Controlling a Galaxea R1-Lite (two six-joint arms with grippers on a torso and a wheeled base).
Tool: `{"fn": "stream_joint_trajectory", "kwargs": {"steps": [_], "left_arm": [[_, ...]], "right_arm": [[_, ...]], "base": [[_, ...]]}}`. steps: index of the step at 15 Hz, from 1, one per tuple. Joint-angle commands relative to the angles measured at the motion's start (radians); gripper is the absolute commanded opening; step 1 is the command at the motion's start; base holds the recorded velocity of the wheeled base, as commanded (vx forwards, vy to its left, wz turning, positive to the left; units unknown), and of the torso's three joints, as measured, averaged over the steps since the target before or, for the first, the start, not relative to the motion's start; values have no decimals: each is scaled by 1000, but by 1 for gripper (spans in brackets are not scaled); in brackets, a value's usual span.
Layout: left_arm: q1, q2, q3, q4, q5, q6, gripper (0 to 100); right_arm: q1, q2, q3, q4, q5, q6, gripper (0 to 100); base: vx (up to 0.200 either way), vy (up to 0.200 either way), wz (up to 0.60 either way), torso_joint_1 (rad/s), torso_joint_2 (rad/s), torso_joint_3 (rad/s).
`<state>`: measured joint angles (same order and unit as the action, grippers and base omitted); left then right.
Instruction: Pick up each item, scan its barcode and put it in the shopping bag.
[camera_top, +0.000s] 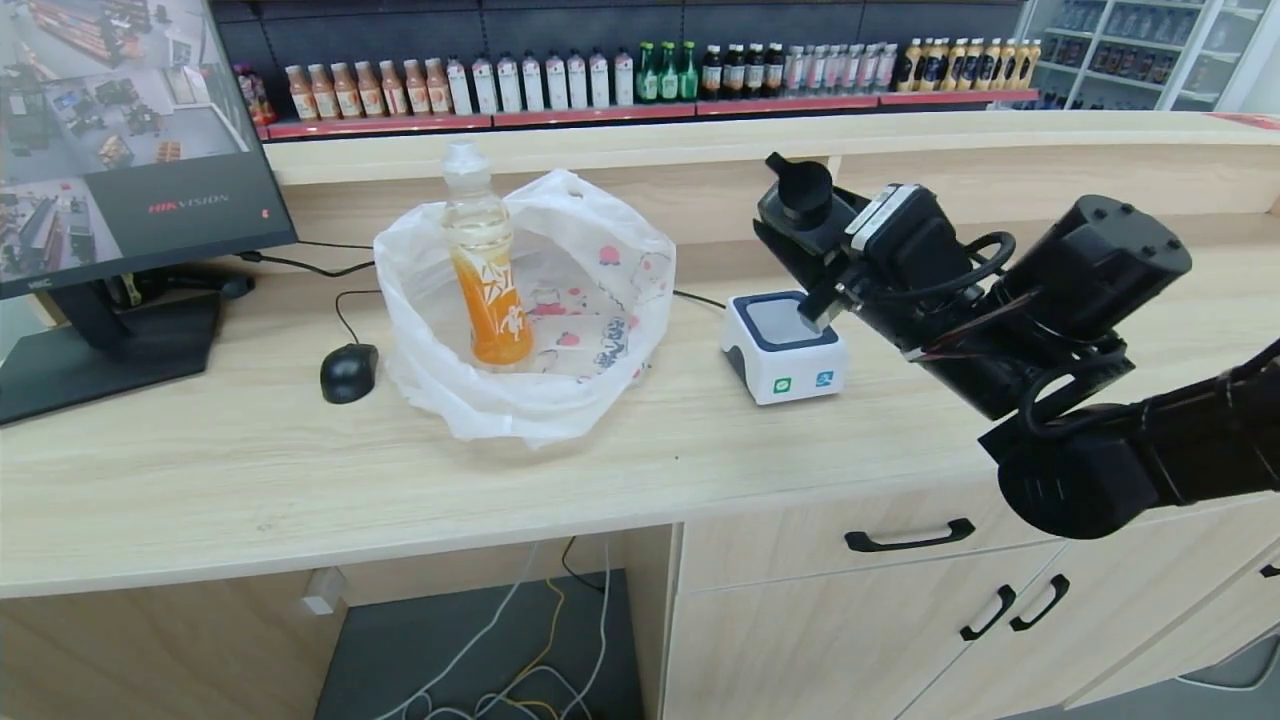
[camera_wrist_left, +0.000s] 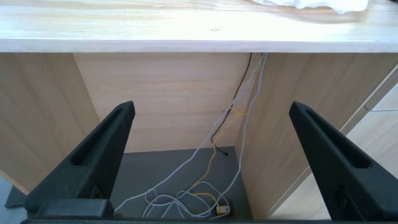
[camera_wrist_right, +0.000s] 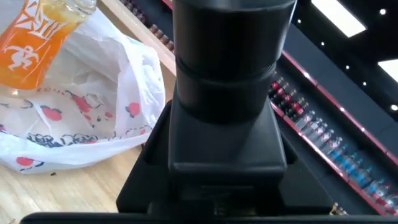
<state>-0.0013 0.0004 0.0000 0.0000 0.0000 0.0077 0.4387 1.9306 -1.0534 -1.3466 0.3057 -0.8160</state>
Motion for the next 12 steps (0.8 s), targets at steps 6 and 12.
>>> {"fn": "stream_joint_trajectory", "kwargs": {"steps": [6,12], "left_arm": [[0,0,0,0,0,0,100],[0,0,0,0,0,0,100]], "right_arm": [[-60,165,-148,46,262,-66,0],[-146,200,-246,70,415,-68,0]], "base": [[0,0,0,0,0,0],[0,0,0,0,0,0]]}}
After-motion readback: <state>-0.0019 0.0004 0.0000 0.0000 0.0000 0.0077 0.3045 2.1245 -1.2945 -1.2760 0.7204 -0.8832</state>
